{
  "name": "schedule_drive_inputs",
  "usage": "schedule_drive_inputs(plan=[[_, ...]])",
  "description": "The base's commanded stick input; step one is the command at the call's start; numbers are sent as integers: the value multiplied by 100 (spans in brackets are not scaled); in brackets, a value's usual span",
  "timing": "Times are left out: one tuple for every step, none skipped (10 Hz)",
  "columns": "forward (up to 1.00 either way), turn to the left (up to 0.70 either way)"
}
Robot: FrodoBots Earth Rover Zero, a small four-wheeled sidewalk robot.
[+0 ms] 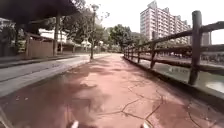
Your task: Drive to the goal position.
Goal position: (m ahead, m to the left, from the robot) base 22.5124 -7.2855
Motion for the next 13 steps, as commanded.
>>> schedule_drive_inputs(plan=[[70,0],[70,0],[70,0],[70,0],[70,0],[70,0],[70,0],[70,0],[70,0],[70,0],[70,0],[70,0],[70,0]])
